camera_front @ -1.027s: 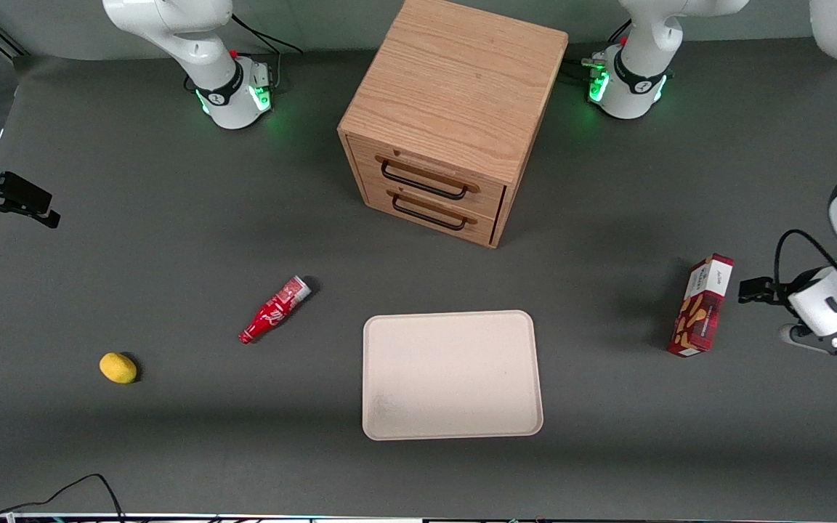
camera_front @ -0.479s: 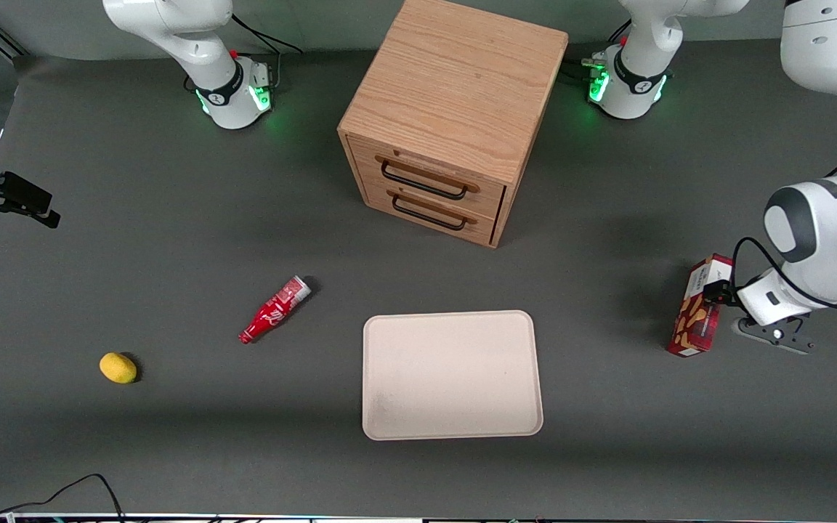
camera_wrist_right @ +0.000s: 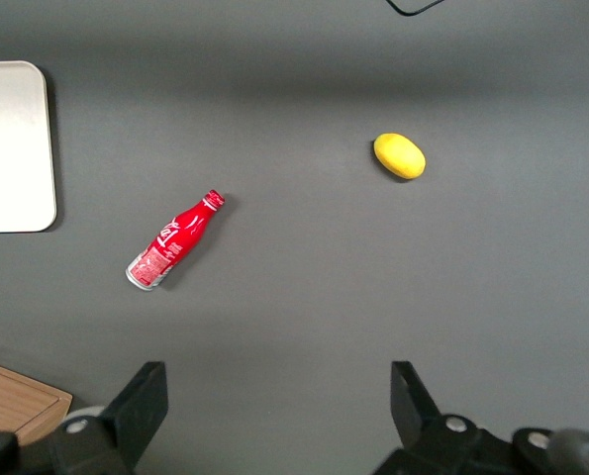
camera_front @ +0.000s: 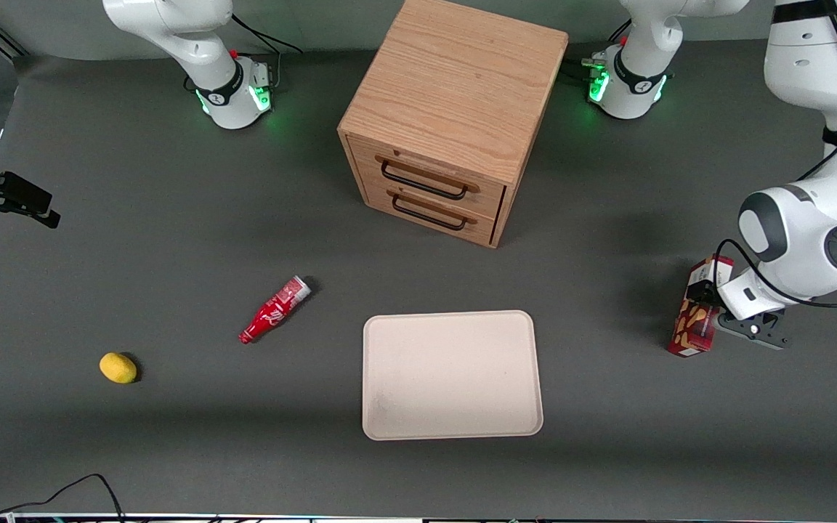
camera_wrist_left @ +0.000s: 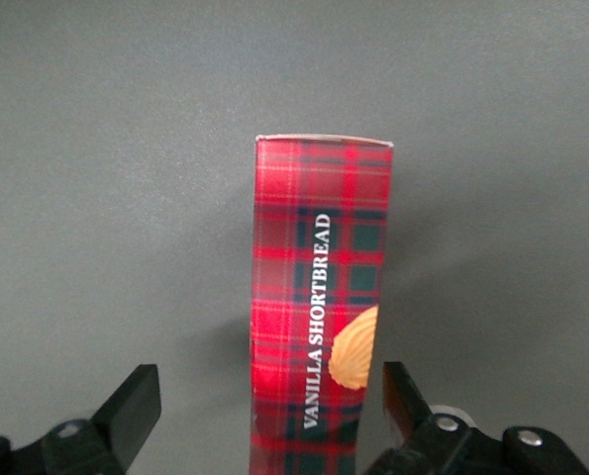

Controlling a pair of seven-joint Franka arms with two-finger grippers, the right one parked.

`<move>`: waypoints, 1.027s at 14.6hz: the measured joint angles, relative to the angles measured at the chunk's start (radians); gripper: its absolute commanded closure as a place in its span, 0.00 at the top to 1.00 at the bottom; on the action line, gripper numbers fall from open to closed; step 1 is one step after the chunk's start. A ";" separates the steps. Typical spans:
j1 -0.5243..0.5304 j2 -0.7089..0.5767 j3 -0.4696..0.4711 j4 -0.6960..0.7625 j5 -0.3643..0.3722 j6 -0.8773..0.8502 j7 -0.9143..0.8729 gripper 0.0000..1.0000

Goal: Place red cookie box on tray
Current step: 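Close the left gripper on the box and lift it off the table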

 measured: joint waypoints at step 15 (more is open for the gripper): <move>-0.001 0.006 -0.007 -0.019 -0.009 0.032 0.006 0.00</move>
